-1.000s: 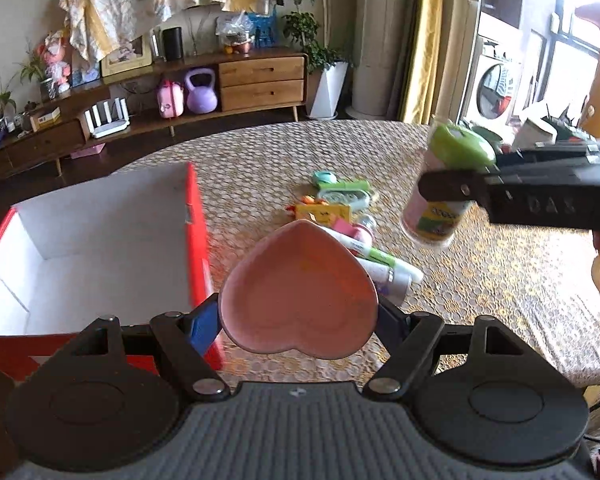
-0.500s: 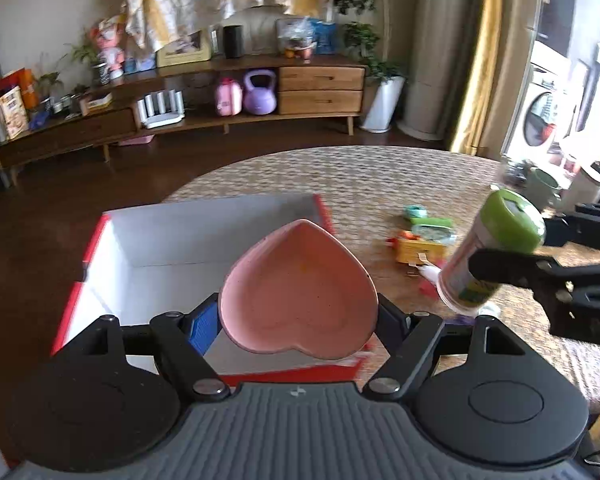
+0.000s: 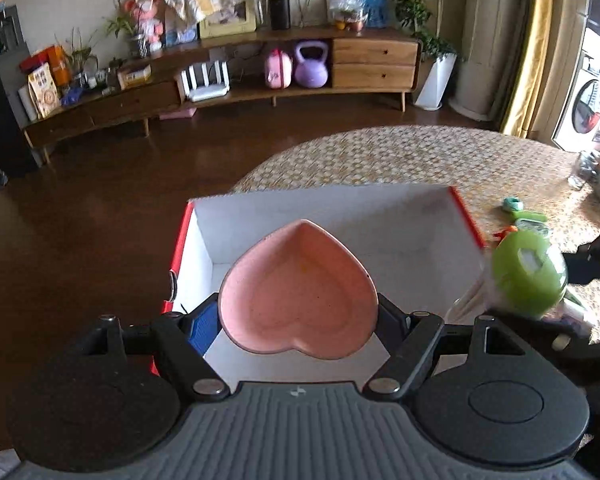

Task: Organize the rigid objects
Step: 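Carry the heart dish and green-lidded jar over the red box with both tools, then lower and release the heart dish and green-lidded jar into the box with both tools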

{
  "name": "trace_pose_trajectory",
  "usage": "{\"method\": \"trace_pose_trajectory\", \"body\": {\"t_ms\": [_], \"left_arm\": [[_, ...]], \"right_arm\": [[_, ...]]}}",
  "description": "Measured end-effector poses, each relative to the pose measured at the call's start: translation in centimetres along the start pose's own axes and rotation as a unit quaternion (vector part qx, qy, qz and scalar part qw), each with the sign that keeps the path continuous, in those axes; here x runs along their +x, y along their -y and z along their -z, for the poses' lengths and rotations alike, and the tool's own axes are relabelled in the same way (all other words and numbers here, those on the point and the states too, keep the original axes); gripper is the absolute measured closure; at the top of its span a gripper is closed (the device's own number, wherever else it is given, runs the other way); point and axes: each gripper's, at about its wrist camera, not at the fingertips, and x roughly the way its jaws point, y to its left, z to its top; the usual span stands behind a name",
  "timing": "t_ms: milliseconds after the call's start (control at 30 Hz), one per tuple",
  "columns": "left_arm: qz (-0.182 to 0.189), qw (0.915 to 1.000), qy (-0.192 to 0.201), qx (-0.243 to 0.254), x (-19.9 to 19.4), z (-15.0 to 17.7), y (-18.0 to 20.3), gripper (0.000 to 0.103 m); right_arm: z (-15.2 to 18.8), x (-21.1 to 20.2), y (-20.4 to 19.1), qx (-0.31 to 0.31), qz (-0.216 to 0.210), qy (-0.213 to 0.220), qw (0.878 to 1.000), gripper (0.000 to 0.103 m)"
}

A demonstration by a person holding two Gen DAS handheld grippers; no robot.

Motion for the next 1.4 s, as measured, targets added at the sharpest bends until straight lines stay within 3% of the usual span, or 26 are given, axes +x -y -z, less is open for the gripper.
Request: {"method": "trace_pose_trajectory", "body": {"t_ms": [400,800,1233,1400], "left_arm": [[-0.017,0.9986,-0.034,0.036,6.3,-0.8,-0.6,0.025],[-0.031,0.9891,-0.111,0.091,11.8,-2.2,1.7,0.025],[-0.003,0.9863,-0.161,0.037,13.7,-2.2,0.7,0.025],[-0.001,0.9864,-0.162,0.030,13.7,-2.0,0.7,0.025]], "right_arm": [[1.4,7.6,-1.6,-0.024,0.011,-0.069,0.997,0.059],[1.7,10.1,-1.3,-0.008,0.033,-0.122,0.992,0.059],[1.5,11.3,-1.3,-0.003,0.019,-0.167,0.986,0.058],[1.4,10.8,-1.2,0.003,0.007,-0.162,0.987,0.048]]}}
